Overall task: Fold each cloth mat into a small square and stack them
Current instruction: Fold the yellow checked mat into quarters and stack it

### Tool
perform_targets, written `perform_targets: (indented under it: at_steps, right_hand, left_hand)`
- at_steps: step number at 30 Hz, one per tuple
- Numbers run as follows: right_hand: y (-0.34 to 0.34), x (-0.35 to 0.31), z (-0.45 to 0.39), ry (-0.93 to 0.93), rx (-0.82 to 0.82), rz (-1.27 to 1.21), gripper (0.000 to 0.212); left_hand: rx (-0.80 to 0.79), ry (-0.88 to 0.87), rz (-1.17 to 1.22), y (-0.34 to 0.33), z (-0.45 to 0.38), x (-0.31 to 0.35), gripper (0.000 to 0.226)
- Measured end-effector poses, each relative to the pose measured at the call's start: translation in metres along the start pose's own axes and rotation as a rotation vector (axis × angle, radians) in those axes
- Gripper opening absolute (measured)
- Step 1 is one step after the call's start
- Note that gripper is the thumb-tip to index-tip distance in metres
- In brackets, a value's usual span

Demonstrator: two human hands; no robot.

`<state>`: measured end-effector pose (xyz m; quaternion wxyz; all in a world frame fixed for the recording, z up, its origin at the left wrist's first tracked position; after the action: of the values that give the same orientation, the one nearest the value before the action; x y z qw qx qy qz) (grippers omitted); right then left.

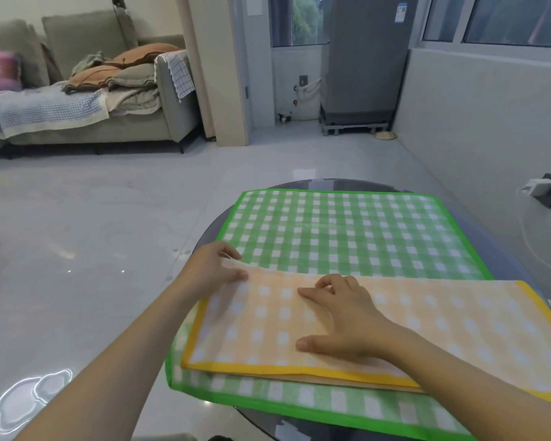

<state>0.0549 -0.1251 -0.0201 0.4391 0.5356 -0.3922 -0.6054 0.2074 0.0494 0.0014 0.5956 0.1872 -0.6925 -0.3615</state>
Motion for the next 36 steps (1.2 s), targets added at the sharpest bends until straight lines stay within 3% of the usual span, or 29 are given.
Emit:
perform_targets:
  at_steps: [6, 12, 16, 20, 23, 25, 31, 36]
  right_hand:
    - [-0.004, -0.004, 0.002, -0.005, -0.050, 0.088, 0.098]
    - [-0.002, -0.003, 0.006, 0.005, -0.026, 0.055, 0.095]
    - [0.008, 0.009, 0.014, -0.034, 0.036, -0.329, 0.072]
    - [0.033, 0.035, 0.028, -0.216, 0.197, -0.775, 0.039]
    - [0.046, 0.060, 0.042, -0.396, 0.260, -1.091, 0.034]
    - [0.053, 0.075, 0.053, -0.476, 0.281, -1.171, 0.037]
    - [0.056, 0.092, 0.078, -0.506, 0.245, -1.071, 0.039]
    - [0.052, 0.104, 0.094, -0.494, 0.285, -0.721, 0.033]
  left_hand:
    - [-0.093, 0.205, 0.548, 0.013, 0.003, 0.001, 0.020]
    - [-0.128, 0.198, 0.739, 0.010, 0.010, 0.047, 0.006]
    - [-0.167, 0.134, 0.795, -0.001, 0.014, 0.083, 0.013]
    - [-0.236, 0.069, 0.844, -0.029, 0.022, 0.123, 0.017]
    - [-0.243, 0.049, 0.836, -0.056, 0.025, 0.145, 0.016]
    - [-0.236, 0.049, 0.827, -0.077, 0.030, 0.155, 0.017]
    - [-0.167, 0.059, 0.687, -0.138, 0.038, 0.159, 0.026]
    - [-0.161, 0.033, 0.563, -0.168, 0.045, 0.159, 0.025]
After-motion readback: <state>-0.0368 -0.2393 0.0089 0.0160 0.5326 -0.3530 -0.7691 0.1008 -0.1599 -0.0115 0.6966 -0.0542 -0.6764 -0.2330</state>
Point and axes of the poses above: each hand's wrist, its own z-axis away from the middle knuckle, its own y-axis out of the back of the hand, x = y × z, the point moved 7 cm from there along -z, towards the middle knuckle, and after that the axes turned 4 degrees about x, right-handed, at the moved point
